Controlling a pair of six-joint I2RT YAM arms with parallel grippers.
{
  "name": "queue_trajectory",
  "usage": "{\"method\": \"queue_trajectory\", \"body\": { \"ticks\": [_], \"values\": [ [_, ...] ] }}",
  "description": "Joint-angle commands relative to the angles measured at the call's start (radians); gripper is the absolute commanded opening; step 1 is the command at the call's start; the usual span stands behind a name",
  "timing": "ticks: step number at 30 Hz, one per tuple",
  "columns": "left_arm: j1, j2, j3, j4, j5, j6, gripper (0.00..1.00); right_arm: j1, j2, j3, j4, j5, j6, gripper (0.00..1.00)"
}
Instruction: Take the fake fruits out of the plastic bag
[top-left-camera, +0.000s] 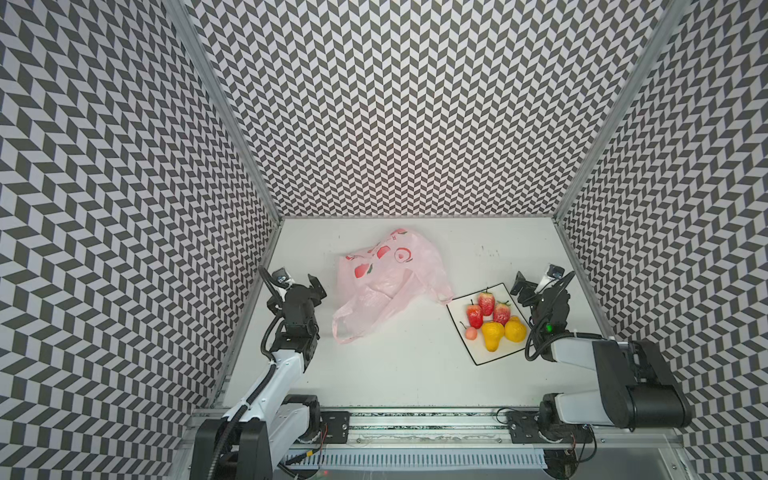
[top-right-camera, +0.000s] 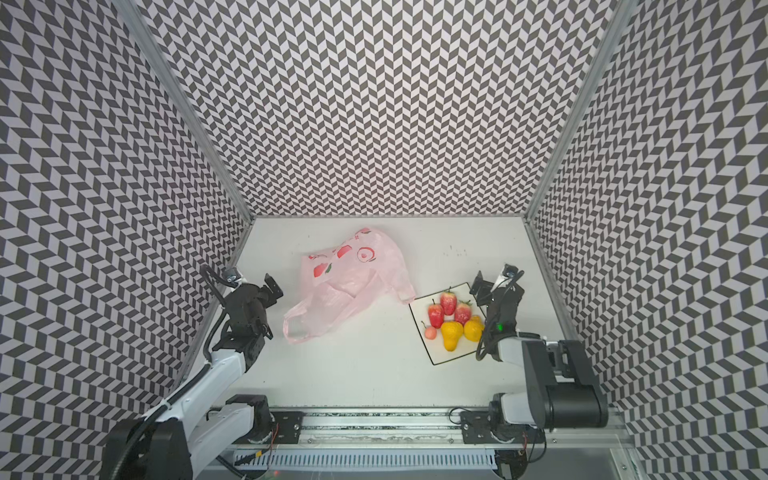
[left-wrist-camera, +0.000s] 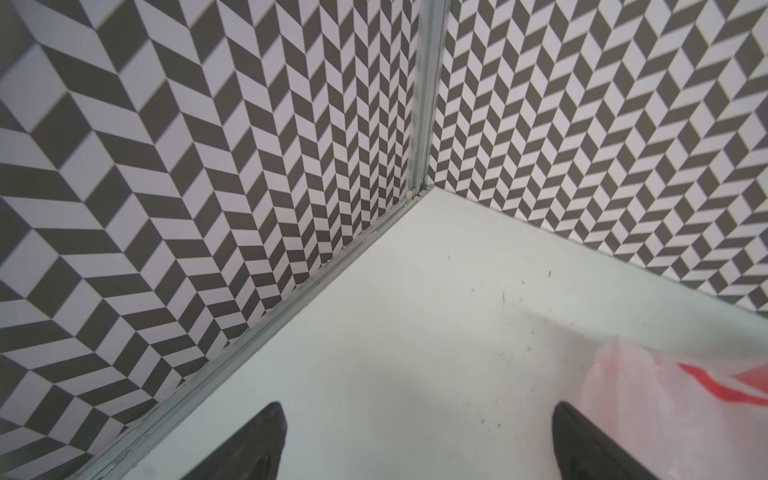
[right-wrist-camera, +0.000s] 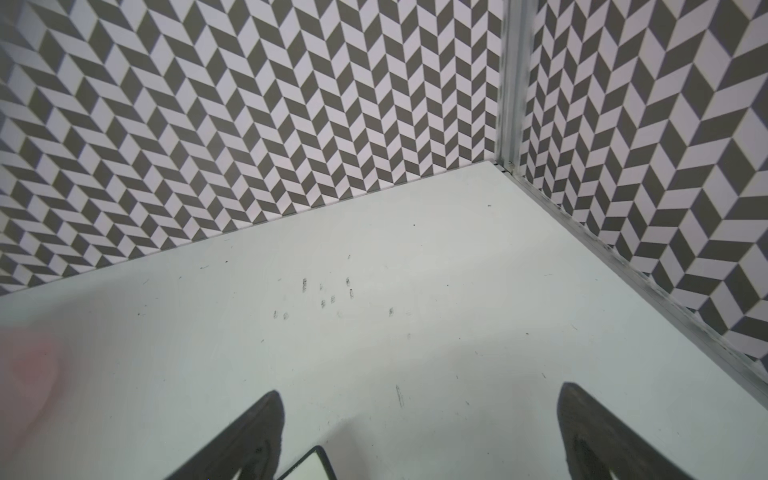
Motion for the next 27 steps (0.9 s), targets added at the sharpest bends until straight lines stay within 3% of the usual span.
{"method": "queue_trajectory", "body": {
  "ticks": [1, 3, 7, 10, 15, 17, 19, 21, 27],
  "values": [
    [0.003, 0.063, -0.063, 0.356, 0.088, 0.103, 1.00, -0.001, 0.093, -0.066, 0.391, -0.136, -0.085, 1.00],
    [0.003, 0.126, -0.102, 0.480, 0.147, 0.107, 1.00, -0.001, 0.125, -0.092, 0.462, -0.131, -0.078, 0.99],
    [0.003, 0.296, -0.130, 0.698, 0.245, 0.141, 1.00, 0.000, 0.073, -0.056, 0.290, -0.129, -0.082, 1.00],
    [0.003, 0.372, -0.054, 0.658, 0.312, 0.203, 1.00, 0.000, 0.096, -0.061, 0.366, -0.129, -0.081, 1.00],
    [0.013, 0.562, -0.104, 0.963, 0.381, 0.247, 1.00, 0.001, 0.116, -0.078, 0.424, -0.127, -0.081, 0.99],
    [0.019, 0.505, -0.065, 0.783, 0.379, 0.217, 1.00, 0.000, 0.116, -0.073, 0.419, -0.127, -0.084, 0.99],
    [0.015, 0.546, -0.099, 0.930, 0.368, 0.237, 1.00, 0.000, 0.118, -0.072, 0.420, -0.126, -0.083, 0.99],
    [0.006, 0.519, -0.080, 0.839, 0.346, 0.232, 1.00, 0.000, 0.118, -0.072, 0.417, -0.126, -0.084, 0.99],
    [0.010, 0.525, -0.080, 0.850, 0.359, 0.233, 1.00, 0.000, 0.118, -0.072, 0.415, -0.124, -0.083, 1.00]
  ]
}}
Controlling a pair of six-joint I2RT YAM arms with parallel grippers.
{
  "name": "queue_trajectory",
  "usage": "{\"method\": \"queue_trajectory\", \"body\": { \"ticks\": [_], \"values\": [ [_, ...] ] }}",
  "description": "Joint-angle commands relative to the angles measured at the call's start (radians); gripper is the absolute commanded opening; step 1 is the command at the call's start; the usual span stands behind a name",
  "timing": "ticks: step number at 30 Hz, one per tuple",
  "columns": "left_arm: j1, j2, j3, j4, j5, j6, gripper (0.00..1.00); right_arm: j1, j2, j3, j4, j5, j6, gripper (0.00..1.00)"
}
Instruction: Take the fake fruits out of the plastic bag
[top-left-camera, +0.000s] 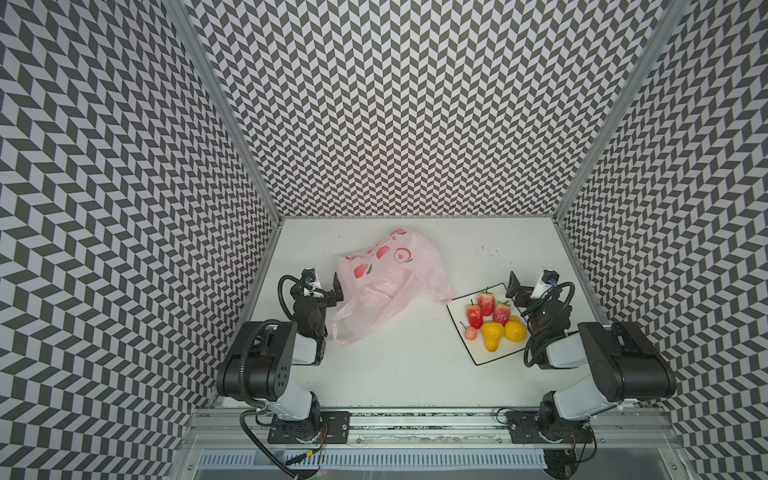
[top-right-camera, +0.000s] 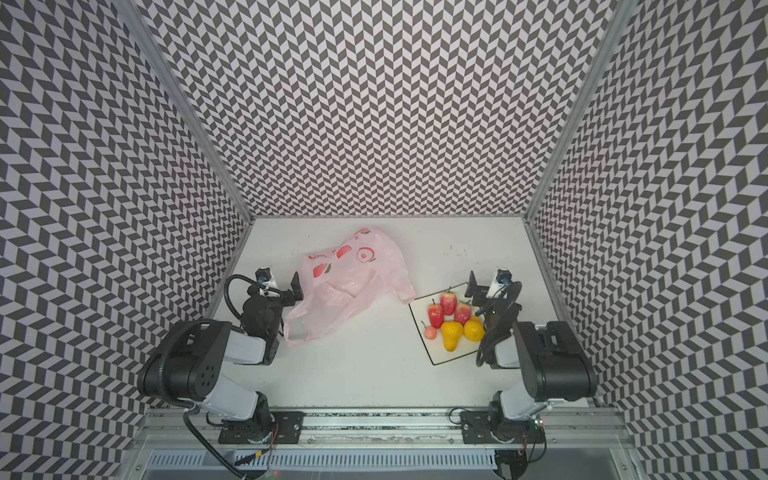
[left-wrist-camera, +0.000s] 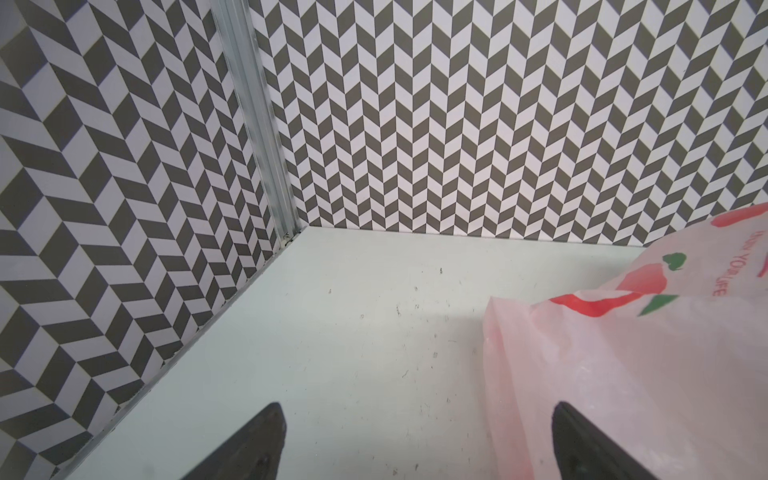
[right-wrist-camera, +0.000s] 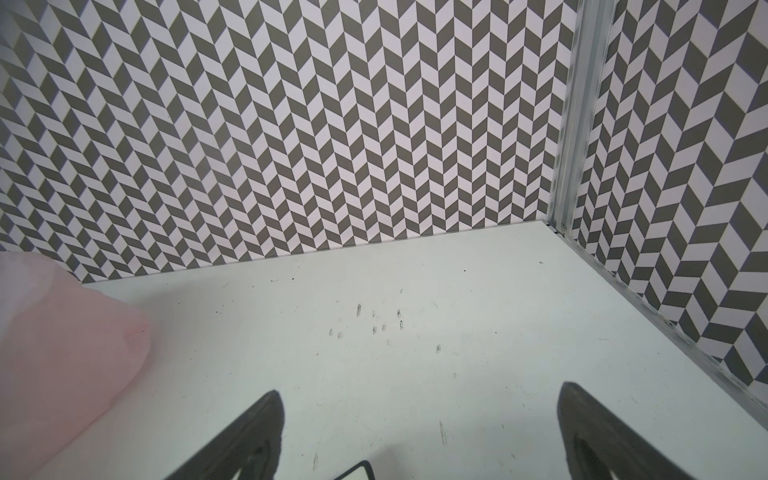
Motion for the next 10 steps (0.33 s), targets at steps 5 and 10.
{"method": "queue_trajectory", "body": {
  "ticks": [5, 10],
  "values": [
    [0.016, 0.008, 0.034, -0.011, 0.046, 0.005, 1.00, 0.001, 0.012, 0.001, 0.059, -0.004, -0.013, 0.99],
    [0.012, -0.007, 0.010, 0.016, 0.046, 0.008, 1.00, 0.007, 0.009, 0.002, 0.056, 0.008, -0.017, 1.00]
  ]
}}
